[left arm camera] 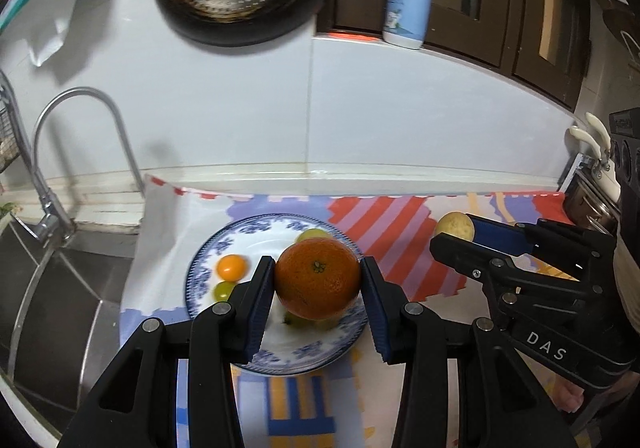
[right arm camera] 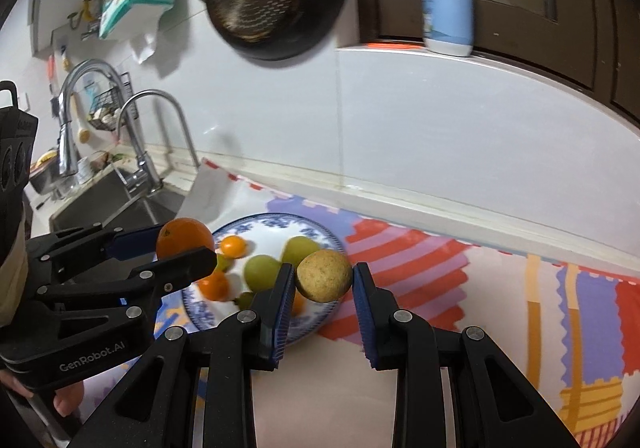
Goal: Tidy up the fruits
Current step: 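Carry the orange and the brown-yellow fruit over the plate, then open the left tool onto the plate while the right tool releases its fruit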
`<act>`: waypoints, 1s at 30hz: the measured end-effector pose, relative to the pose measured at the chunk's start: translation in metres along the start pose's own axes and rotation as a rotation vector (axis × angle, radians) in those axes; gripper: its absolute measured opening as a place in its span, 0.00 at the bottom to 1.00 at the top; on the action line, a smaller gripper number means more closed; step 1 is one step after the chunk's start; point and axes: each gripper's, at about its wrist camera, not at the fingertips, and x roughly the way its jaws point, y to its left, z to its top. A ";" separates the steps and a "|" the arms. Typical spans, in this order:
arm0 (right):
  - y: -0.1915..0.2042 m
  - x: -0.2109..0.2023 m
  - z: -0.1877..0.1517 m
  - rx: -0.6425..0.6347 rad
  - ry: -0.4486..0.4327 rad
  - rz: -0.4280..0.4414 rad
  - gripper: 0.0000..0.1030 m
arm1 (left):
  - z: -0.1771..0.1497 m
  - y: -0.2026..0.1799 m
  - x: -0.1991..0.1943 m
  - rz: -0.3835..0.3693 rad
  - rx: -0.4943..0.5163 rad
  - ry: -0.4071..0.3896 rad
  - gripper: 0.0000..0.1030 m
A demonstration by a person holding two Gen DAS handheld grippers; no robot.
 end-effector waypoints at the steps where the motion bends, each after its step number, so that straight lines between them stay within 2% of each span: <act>1: 0.003 0.002 0.001 0.000 0.004 0.005 0.30 | 0.000 0.004 0.000 0.002 -0.004 0.001 0.41; 8: 0.022 0.023 0.009 -0.018 0.029 0.038 0.30 | 0.001 0.030 0.004 0.021 -0.002 0.017 0.41; 15: 0.034 0.058 0.023 -0.062 0.060 0.061 0.30 | 0.003 0.052 0.028 0.027 0.002 0.043 0.41; 25: 0.038 0.119 0.031 -0.113 0.124 0.106 0.30 | -0.003 0.074 0.077 -0.016 0.051 0.087 0.41; 30: 0.039 0.149 0.032 -0.128 0.160 0.117 0.30 | -0.006 0.078 0.099 -0.037 0.044 0.122 0.41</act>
